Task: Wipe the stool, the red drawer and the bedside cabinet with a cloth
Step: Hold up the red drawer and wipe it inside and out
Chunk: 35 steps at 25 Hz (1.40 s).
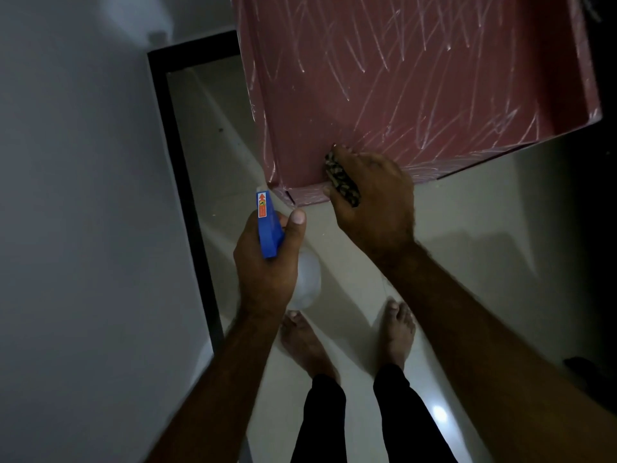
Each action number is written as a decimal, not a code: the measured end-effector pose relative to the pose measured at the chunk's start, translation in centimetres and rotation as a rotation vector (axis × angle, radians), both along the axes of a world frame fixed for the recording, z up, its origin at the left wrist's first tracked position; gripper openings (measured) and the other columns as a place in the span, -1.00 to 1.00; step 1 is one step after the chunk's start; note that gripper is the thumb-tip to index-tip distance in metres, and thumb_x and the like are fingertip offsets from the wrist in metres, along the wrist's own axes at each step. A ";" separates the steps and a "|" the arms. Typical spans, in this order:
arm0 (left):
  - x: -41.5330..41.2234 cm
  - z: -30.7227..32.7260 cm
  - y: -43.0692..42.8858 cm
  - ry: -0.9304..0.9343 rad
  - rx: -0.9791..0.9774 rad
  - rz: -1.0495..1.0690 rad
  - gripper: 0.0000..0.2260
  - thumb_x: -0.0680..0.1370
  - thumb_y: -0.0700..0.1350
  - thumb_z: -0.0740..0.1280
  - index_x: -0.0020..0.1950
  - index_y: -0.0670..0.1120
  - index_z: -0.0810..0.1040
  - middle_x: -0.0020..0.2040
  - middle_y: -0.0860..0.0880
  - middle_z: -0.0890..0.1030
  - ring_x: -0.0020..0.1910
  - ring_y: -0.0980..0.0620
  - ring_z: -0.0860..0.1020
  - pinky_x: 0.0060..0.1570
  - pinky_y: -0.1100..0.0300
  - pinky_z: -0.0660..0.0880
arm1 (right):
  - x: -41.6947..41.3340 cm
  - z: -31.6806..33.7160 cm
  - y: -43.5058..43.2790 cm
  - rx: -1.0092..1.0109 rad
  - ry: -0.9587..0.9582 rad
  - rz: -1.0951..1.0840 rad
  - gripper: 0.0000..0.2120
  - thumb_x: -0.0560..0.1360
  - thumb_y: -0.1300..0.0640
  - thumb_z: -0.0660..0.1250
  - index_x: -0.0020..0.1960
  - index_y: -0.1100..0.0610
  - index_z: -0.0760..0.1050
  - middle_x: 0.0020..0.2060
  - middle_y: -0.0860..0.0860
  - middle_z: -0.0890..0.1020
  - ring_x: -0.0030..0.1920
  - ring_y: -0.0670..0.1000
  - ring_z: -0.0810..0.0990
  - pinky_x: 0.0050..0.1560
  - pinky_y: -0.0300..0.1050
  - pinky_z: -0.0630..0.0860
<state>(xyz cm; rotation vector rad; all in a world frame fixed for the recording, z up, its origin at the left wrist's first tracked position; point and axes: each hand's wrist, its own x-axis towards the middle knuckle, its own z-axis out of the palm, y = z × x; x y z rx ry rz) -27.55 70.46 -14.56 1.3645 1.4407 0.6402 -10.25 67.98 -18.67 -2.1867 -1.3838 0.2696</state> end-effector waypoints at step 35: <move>-2.0 -0.6 2.4 -0.062 -0.015 0.036 -0.84 0.53 0.17 0.40 -0.08 0.13 0.50 -0.19 0.11 0.65 -0.14 -0.07 0.68 -0.04 0.04 0.59 | -6.5 0.8 1.8 0.003 0.266 -0.158 -0.31 0.37 0.21 0.47 0.50 0.04 0.49 0.06 0.08 0.58 0.09 0.07 0.54 0.01 -0.19 0.52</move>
